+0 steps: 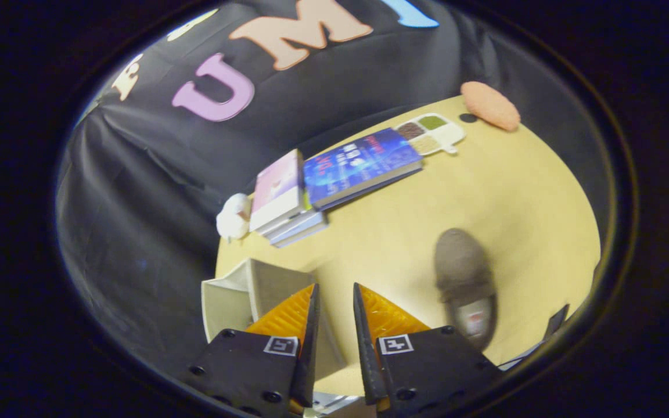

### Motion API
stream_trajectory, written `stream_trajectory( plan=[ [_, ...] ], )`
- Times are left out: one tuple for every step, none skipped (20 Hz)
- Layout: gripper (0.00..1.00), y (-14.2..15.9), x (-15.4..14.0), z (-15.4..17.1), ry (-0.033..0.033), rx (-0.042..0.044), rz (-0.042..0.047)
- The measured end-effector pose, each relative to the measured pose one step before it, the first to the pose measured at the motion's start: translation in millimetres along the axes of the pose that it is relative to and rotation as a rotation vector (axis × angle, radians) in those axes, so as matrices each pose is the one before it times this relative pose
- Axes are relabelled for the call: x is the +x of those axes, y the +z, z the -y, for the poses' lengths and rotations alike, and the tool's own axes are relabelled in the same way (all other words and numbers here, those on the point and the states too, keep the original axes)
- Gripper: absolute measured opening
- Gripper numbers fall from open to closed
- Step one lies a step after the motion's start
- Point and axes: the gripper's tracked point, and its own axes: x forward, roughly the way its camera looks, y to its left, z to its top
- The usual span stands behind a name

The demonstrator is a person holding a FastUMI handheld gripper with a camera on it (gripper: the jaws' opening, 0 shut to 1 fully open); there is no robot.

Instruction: Open the storage box then place both shoes into the box .Put the left shoe in first, then the right shoe, with the right side of both shoes facing outward in a uniform manner.

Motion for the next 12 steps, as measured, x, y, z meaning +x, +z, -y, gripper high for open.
stream_trajectory(
  plan=[
    [0.37,1.68,-1.58,23.03,-0.02548,0.01309,-0.00344],
    [0.37,0.35,-0.9,21.04,-0.02131,0.01247,-0.00548],
    [0.37,-0.89,-1.87,18.74,-0.02192,0.0101,-0.00661],
    [0.37,-1.38,0.75,18.38,-0.01923,0.00716,-0.00622],
    [0.37,-1.57,0.6,15.78,-0.01776,0.00535,-0.0073],
    [0.37,-2.81,1.67,14.36,-0.01812,0.00144,-0.00974],
    [0.37,-3.14,2.27,12.15,-0.01468,-0.00191,-0.01306],
    [0.37,-3.38,3.19,10.99,-0.01673,-0.00508,-0.00989],
    [0.37,-3.88,3.41,9.76,-0.0172,-0.01028,-0.01117],
    [0.37,-3.99,2.39,9.47,-0.02179,-0.01127,-0.00861],
    [0.37,-3.9,2.99,6.14,-0.01318,-0.01121,-0.01181],
    [0.37,-5.18,3.14,2.81,-0.00401,-0.00742,-0.0129]
  ],
)
